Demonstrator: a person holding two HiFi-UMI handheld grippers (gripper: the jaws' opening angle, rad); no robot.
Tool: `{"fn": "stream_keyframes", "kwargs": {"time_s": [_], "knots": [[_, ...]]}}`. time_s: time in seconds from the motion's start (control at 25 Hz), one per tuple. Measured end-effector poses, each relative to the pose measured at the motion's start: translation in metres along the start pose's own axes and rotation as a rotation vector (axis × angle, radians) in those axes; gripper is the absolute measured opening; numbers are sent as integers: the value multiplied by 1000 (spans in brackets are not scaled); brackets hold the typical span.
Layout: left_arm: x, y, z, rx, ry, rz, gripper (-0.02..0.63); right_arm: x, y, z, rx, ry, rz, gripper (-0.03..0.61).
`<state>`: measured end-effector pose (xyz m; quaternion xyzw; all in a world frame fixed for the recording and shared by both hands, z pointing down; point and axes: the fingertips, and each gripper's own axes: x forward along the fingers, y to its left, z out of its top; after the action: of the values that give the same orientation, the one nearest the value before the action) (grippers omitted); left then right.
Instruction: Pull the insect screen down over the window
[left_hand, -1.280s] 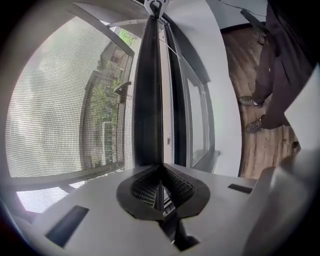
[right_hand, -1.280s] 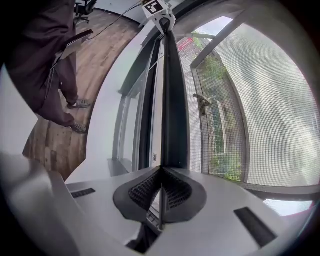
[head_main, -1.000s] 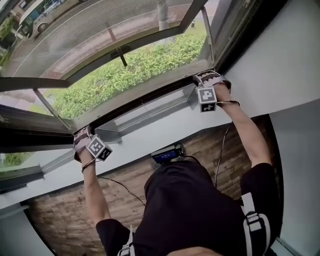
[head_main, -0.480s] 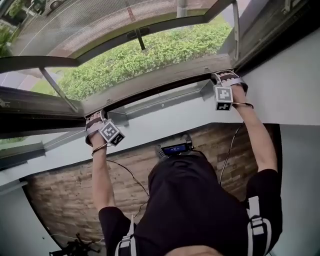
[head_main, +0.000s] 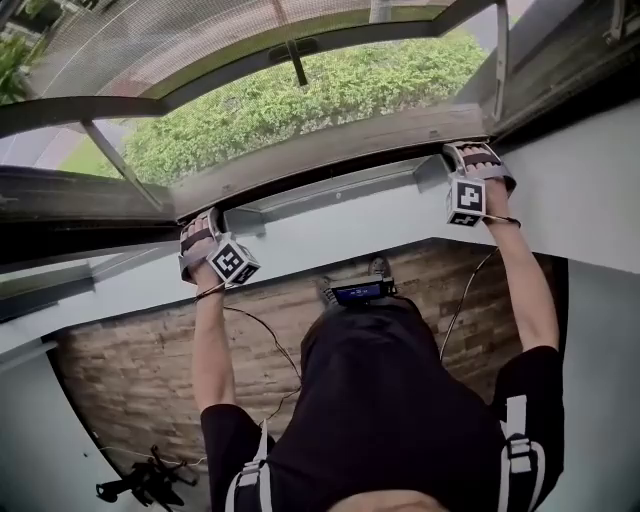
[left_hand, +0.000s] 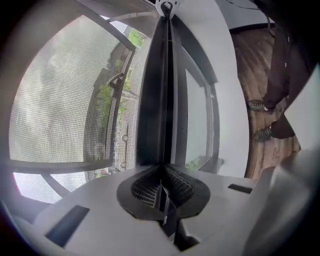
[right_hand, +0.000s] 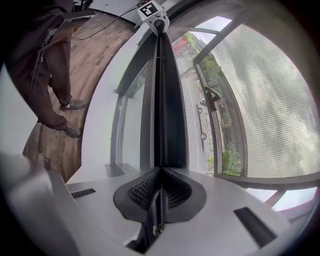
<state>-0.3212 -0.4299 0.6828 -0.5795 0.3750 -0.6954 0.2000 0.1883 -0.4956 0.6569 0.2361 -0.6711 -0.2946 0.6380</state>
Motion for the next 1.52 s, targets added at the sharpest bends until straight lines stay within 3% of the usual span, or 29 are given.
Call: {"fn": "stream_keyframes", "kwargs": {"time_s": [0.32, 0.52, 0.68, 0.8, 1.04, 1.32, 1.52], "knots": [[1, -6, 9, -2, 13, 17, 14, 4, 19, -21, -20, 20, 22, 14], [-5, -16, 10, -31, 36, -26, 6, 1, 24, -20, -58, 55, 52, 14], [3, -17, 12, -63, 27, -54, 6, 2, 19, -22, -8, 70, 24, 14], [8, -8, 5, -68, 17, -23, 6, 10, 19, -13, -7, 59, 9, 14], [9, -5, 6, -67, 24, 27, 6, 10, 18, -16, -100, 108, 19, 14], [7, -10, -6, -27, 69, -22, 6, 11, 20, -4, 6, 26, 3, 11], [2, -9, -6, -44, 53, 7, 8, 5, 18, -4, -46, 53, 12, 11]]}}
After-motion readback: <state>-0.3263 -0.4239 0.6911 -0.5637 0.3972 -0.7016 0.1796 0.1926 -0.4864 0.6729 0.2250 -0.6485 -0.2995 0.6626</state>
